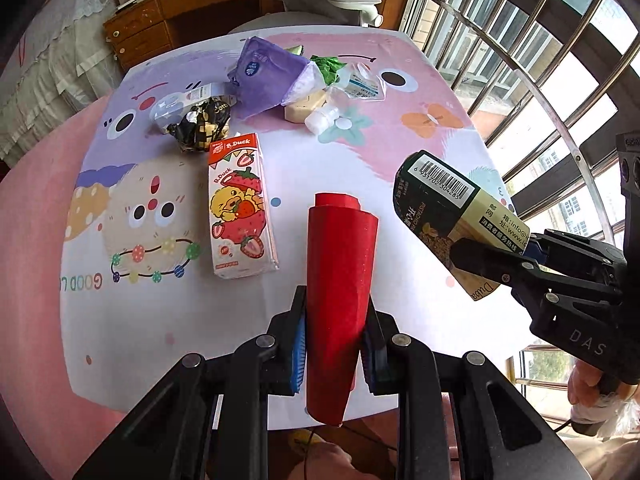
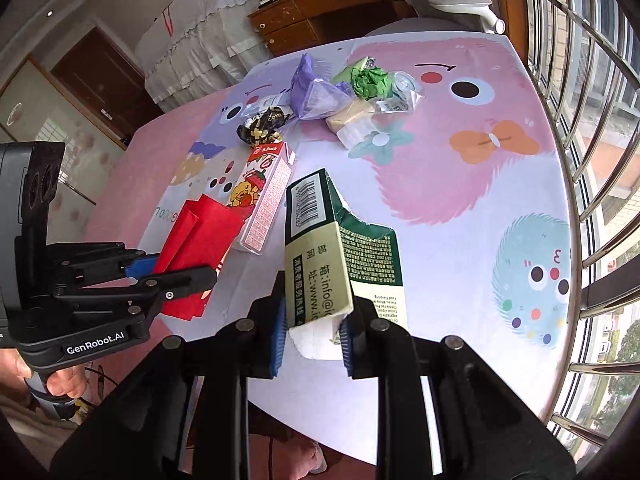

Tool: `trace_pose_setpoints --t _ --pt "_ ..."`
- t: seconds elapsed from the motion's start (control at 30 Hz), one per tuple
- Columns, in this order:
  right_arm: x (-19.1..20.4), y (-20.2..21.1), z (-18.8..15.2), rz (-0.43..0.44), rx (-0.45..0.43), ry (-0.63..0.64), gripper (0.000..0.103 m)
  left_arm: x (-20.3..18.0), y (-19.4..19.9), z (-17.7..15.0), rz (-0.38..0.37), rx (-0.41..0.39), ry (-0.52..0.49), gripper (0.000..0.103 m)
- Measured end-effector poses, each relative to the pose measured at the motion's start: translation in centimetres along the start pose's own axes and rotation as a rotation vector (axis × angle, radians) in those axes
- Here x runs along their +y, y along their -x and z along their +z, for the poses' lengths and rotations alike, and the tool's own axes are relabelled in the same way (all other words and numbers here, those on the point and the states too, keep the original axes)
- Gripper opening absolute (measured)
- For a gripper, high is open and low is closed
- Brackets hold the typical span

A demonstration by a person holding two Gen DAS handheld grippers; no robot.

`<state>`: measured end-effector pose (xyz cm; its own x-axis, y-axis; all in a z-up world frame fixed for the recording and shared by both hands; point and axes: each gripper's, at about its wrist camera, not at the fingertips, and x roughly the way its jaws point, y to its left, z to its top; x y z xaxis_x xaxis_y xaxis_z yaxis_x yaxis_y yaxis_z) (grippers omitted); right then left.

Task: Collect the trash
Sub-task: 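Grasp the green-and-cream carton with the right gripper while the left grasps red paper, then carry the green carton and red paper down over the trash bin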

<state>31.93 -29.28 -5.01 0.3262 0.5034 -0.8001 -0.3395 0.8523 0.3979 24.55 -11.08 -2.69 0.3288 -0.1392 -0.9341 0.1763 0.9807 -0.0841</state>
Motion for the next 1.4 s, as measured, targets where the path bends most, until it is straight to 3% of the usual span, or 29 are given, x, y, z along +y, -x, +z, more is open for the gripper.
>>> trace_pose_setpoints --t 0.4,0.6,0.77,1.0,1.4 --pt "12.3 1.1 -9.6 -0.058 0.043 -0.006 0.019 5.5 9.2 -13.6 -0.012 -0.126 -0.058 0.022" --pt "17.2 1.2 -15.3 -0.086 0.032 -0.021 0.019 8.2 10.4 -20.3 -0.023 -0.114 -0.087 0.022" --pt "18.8 0.3 -18.7 -0.113 0.064 -0.044 0.019 9.7 10.0 -23.9 -0.050 -0.073 -0.065 0.022" --pt "19.2 -2.3 -22.2 -0.129 0.144 -0.057 0.019 10.4 6.8 -27.4 -0.057 -0.007 -0.057 0.022" --pt "13.8 -12.8 -29.5 -0.168 0.325 -0.162 0.019 10.0 -7.6 -32.5 -0.122 0.229 0.069 0.022"
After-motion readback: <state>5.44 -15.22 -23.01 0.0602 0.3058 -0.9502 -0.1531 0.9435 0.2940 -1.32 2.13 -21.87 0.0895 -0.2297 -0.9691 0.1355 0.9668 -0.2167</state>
